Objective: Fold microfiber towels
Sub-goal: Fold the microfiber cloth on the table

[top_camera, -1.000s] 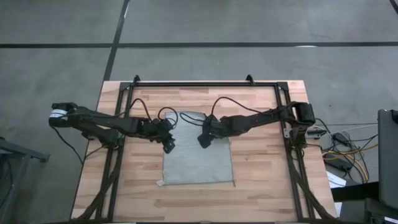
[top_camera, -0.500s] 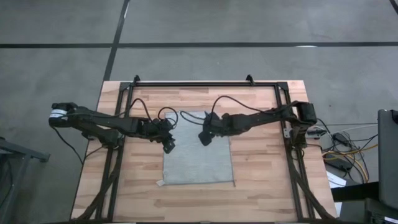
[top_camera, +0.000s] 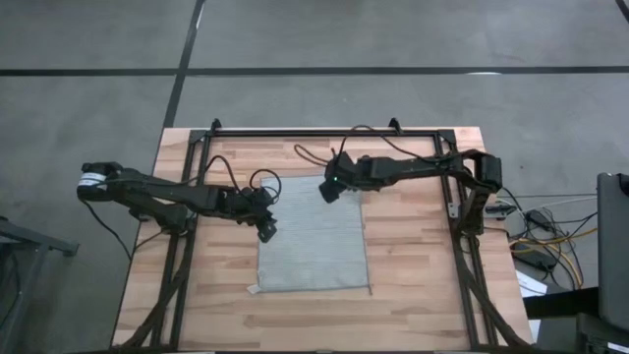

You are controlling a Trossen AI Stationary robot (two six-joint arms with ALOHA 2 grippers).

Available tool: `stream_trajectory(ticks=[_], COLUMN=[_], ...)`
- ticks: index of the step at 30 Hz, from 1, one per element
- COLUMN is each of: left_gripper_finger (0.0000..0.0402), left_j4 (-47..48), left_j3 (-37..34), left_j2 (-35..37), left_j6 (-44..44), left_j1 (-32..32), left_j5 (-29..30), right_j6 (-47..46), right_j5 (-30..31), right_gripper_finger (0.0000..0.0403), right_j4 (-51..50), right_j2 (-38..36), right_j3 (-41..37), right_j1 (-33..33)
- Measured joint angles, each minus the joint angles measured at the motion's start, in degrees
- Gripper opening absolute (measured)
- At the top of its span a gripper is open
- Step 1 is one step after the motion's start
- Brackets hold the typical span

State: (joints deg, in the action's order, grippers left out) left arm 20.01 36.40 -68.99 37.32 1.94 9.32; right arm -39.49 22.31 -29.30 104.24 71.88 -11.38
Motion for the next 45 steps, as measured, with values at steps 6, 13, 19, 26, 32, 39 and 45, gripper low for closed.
stream_trajectory(ticks=[6, 13, 19, 26, 32, 39, 45], left_gripper_finger=[0.0138, 0.0138, 0.0138, 0.0138, 0.0138, 0.0138, 0.0138], left_j4=[0.0, 0.0, 0.0, 0.0, 0.0, 0.0, 0.0], left_j3=[0.0, 0.0, 0.0, 0.0, 0.0, 0.0, 0.0], left_j2=[0.0, 0.0, 0.0, 0.0, 0.0, 0.0, 0.0], left_j6=[0.0, 0.0, 0.0, 0.0, 0.0, 0.0, 0.02], left_j1=[-0.01, -0.01, 0.01, 0.0, 0.01, -0.01, -0.01], left_j5=[0.0, 0.0, 0.0, 0.0, 0.0, 0.0, 0.0], right_j6=[-1.81, -0.73, 0.11, 0.72, 0.74, 7.05, 9.24], right_j5=[-5.24, -6.15, -6.5, -6.51, -7.73, -8.17, -14.61], right_gripper_finger=[0.0093, 0.0086, 0.0087, 0.0078, 0.0079, 0.0074, 0.0068], right_j4=[-0.84, -0.63, -0.26, -0.28, -0.09, 1.26, 1.07], right_j2=[-0.02, -0.02, -0.02, -0.02, -0.02, -0.02, 0.33], right_j3=[-0.25, -0.23, -0.22, -0.24, 0.13, 0.87, -0.12], right_j1=[-3.06, -3.31, -3.43, -3.79, -3.77, -4.52, -7.76])
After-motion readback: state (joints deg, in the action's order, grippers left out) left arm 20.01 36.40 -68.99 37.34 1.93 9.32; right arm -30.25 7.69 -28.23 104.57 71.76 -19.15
